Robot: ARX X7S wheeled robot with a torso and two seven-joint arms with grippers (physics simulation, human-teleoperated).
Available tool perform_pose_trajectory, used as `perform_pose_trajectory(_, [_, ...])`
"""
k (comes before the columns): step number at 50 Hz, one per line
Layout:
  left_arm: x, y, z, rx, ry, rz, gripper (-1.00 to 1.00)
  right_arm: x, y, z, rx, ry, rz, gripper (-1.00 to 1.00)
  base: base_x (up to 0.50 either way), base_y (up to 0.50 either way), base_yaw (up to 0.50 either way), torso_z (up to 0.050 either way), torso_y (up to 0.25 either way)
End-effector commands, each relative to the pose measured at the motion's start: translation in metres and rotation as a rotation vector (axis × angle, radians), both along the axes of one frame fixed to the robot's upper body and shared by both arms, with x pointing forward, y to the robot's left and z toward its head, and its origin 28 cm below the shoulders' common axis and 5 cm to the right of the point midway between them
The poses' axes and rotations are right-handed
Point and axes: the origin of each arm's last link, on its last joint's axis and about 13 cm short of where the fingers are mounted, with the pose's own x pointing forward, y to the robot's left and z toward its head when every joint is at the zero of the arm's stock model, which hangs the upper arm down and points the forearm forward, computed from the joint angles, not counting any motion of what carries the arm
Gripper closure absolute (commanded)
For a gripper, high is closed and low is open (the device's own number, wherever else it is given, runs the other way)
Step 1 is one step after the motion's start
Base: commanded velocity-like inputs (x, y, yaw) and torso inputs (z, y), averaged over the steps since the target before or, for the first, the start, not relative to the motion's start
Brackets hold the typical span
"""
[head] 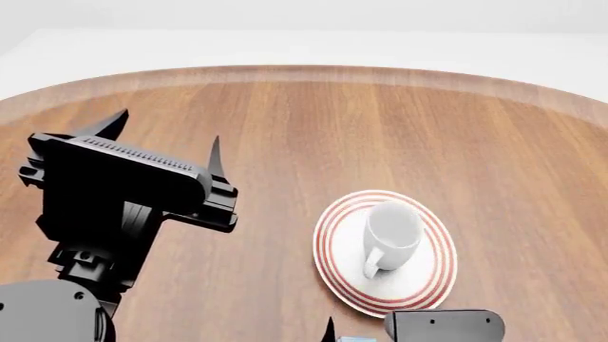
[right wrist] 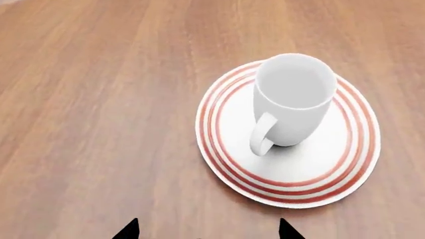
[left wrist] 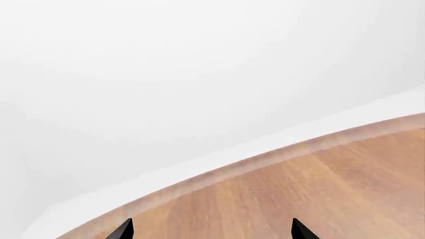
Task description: Pick up the white mug and put it on the plate, and put the chocolate pudding to the right of the plate.
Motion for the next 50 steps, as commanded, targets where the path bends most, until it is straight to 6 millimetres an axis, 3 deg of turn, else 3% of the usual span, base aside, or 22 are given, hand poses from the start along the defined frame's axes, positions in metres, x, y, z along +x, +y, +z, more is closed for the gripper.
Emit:
perform_pose_trajectory(1, [0.004, -0.003, 0.001, -0.022, -0.023, -0.028, -1.0, 0.012, 0.004, -0.006, 0.044, 0.026, -0.014, -1.0, 0.0, 0.0, 0.0, 0.0, 0.0])
perform_pose_trajectory(50, [0.005, -0.002, -0.002, -0.047, 0.004, -0.026, -1.0, 0.011, 0.002, -0.036, 0.035, 0.164, -0.042, -1.0, 0.0, 0.0, 0.0, 0.0, 0.0])
